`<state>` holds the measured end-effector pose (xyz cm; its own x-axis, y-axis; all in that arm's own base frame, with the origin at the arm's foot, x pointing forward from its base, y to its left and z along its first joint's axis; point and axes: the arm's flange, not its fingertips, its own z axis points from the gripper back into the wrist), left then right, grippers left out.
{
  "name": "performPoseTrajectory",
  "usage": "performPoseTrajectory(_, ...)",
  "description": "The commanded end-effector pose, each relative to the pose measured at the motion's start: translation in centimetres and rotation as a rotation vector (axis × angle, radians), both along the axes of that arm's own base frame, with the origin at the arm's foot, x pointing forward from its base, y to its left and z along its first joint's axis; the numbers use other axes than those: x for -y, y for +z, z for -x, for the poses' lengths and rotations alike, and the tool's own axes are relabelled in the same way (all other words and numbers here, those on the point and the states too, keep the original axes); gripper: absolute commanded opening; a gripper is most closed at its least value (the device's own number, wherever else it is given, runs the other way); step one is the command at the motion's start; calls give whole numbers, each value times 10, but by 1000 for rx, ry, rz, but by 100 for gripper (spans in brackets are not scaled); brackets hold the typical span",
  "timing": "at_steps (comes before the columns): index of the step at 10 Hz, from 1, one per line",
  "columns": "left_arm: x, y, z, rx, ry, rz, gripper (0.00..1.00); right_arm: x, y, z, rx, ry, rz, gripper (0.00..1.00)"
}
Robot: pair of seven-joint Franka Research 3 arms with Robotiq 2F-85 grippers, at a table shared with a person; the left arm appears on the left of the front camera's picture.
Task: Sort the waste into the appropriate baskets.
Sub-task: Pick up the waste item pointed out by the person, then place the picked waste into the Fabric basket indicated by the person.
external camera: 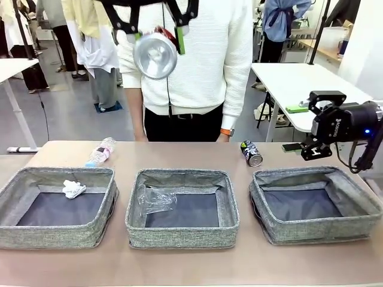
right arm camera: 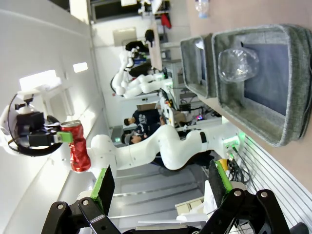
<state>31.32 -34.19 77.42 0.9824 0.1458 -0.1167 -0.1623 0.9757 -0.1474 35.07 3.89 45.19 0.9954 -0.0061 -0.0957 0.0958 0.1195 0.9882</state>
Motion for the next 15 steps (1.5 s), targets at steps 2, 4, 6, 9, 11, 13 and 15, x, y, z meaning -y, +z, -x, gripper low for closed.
performPoseTrajectory(2, -2, 16, -9, -6, 51, 47, 58, 2, 5, 0, -15, 11, 9, 100)
performPoseTrajectory(4, -3, 9, -4, 0, 4, 9, 58, 2, 5, 0, -15, 11, 9, 100)
performPoseTrajectory(6, -3, 9, -4, 0, 4, 9, 58, 2, 5, 0, -15, 11, 9, 100)
performPoseTrajectory(9, -3, 9, -4, 0, 4, 9, 58, 2, 5, 0, -15, 11, 9, 100)
performPoseTrajectory(11, -3, 9, -4, 0, 4, 9, 58, 2, 5, 0, -15, 11, 9, 100)
performPoseTrajectory(13, -3, 9, -4, 0, 4, 9, 58, 2, 5, 0, -15, 11, 9, 100)
performPoseTrajectory(15, -3, 9, -4, 0, 4, 9, 58, 2, 5, 0, -15, 11, 9, 100)
